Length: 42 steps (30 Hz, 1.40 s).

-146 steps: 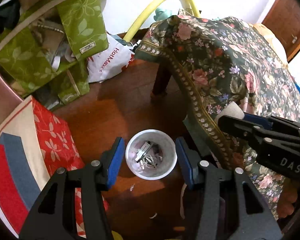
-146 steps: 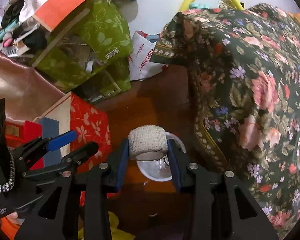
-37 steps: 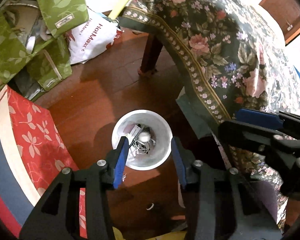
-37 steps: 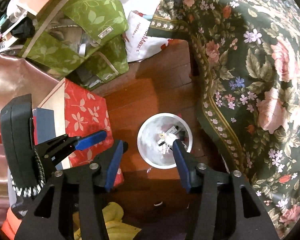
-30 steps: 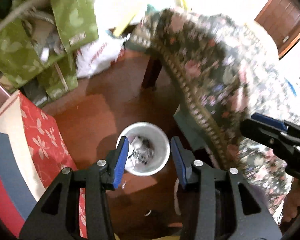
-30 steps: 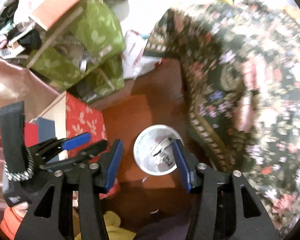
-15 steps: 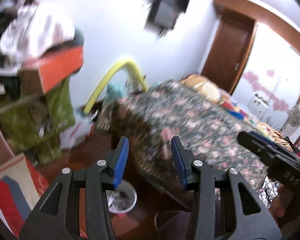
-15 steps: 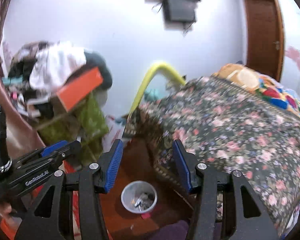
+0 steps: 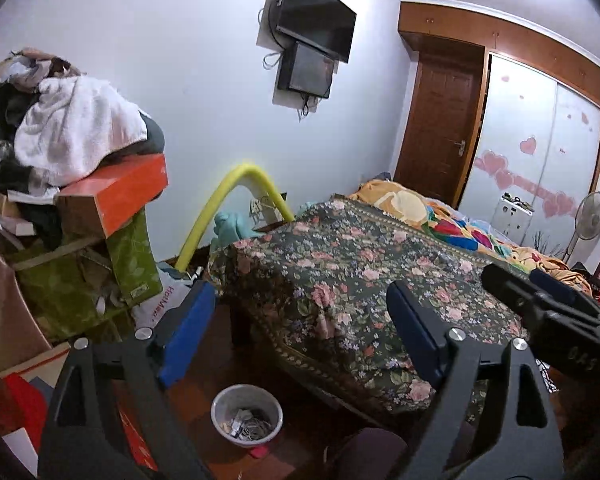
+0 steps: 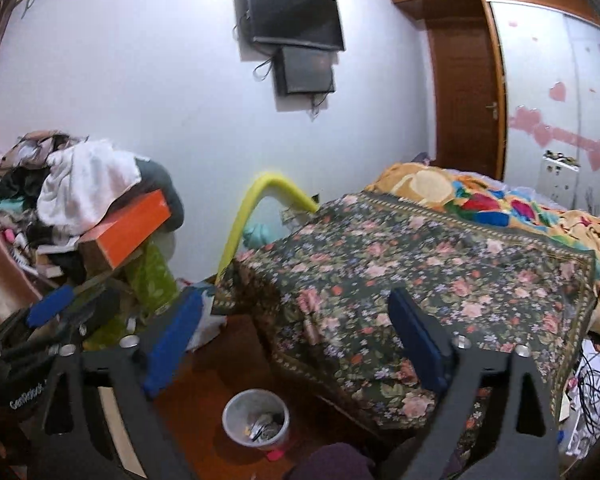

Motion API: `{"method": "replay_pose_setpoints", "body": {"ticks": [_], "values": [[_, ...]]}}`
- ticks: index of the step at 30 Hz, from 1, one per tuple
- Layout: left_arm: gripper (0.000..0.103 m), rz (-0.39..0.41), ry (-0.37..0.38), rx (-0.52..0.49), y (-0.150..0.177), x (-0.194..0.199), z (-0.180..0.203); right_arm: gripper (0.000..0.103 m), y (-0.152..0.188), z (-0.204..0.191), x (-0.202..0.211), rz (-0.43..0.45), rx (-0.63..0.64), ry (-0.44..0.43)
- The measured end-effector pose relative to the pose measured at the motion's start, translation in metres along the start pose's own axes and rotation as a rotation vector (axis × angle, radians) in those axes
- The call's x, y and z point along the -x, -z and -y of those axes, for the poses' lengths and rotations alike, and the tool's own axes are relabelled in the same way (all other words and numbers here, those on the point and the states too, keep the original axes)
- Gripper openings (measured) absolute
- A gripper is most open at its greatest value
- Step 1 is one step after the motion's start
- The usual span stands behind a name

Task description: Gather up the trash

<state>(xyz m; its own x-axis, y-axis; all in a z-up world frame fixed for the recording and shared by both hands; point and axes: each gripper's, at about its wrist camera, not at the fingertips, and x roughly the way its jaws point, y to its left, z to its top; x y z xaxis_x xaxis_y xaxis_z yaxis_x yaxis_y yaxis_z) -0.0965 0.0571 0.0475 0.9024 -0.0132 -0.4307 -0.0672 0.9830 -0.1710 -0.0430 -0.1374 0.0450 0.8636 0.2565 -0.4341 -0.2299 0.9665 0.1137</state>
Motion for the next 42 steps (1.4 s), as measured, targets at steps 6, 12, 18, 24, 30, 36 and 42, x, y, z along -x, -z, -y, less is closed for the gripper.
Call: {"method": "replay_pose_setpoints", "body": {"ticks": [6,12,18,24,30,36,42], "values": [[0.087,-0.014,-0.004,-0.007,0.005,-0.004,0.002,0.101,-0.001,0.002,0.001,-0.002,0.022,0.018],[0.087,-0.014,0.001,-0.015,0.004,-0.005,0.007,0.101,-0.002,0.003,0.001,-0.011,0.024,0.012],[0.087,-0.018,0.003,-0.028,0.001,-0.009,0.01,0.101,-0.002,0.003,-0.001,-0.019,0.025,0.015],[0.087,-0.033,-0.002,-0.032,0.002,-0.013,0.012,0.101,-0.003,0.005,-0.005,-0.035,0.032,0.019],[0.088,-0.061,0.001,-0.013,0.004,-0.022,0.008,0.101,-0.003,0.008,-0.01,-0.046,0.027,0.023],[0.088,-0.062,-0.007,-0.022,0.003,-0.026,0.008,0.101,-0.006,0.01,-0.015,-0.058,0.027,0.023],[0.088,-0.067,-0.011,-0.016,0.003,-0.029,0.007,0.101,-0.007,0.008,-0.017,-0.066,0.032,0.02]]}}
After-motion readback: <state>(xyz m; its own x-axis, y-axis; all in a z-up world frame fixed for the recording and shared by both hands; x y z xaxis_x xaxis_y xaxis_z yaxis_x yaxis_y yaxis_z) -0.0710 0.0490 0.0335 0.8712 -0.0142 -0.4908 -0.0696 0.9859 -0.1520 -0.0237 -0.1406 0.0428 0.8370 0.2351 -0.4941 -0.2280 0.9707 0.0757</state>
